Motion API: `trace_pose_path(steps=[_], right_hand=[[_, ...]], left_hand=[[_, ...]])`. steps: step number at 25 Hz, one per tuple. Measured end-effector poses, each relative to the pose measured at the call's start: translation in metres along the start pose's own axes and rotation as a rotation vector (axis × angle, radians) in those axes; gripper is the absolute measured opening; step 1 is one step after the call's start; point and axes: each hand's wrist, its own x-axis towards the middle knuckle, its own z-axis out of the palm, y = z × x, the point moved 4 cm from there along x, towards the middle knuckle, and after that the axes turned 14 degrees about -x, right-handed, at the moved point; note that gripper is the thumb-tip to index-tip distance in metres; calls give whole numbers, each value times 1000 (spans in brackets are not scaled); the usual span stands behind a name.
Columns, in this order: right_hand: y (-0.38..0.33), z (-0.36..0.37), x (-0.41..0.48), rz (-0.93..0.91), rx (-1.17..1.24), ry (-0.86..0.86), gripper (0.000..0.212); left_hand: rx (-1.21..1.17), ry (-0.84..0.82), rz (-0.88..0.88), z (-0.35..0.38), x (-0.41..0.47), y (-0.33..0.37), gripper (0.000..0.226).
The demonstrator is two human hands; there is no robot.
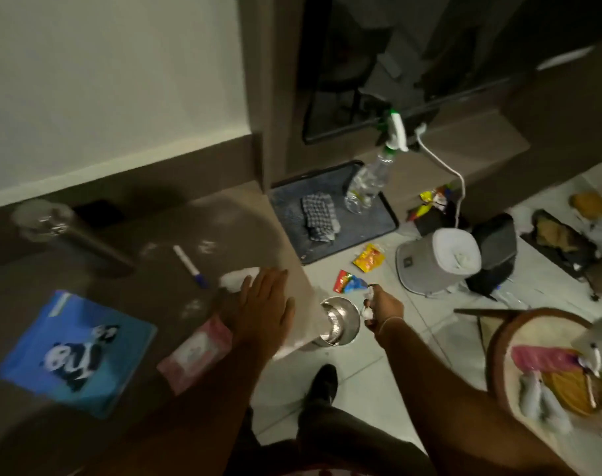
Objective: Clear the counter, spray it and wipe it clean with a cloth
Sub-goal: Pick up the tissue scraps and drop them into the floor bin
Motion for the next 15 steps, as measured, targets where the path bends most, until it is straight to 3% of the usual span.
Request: trace_pose_path(steps=[4,7,13,15], right_hand=[[50,-51,72,25,-74,29,21],[96,-55,134,89,-83,49,24],[171,-11,259,134,-126,42,26],[186,14,293,108,-156,17,32]], left_hand=[[-143,-147,49,92,7,93,59],[-272,-244,42,185,-9,124,59],[-236,-374,-194,339,-36,75,64],[-201,-325,-162,363,-36,59,56]])
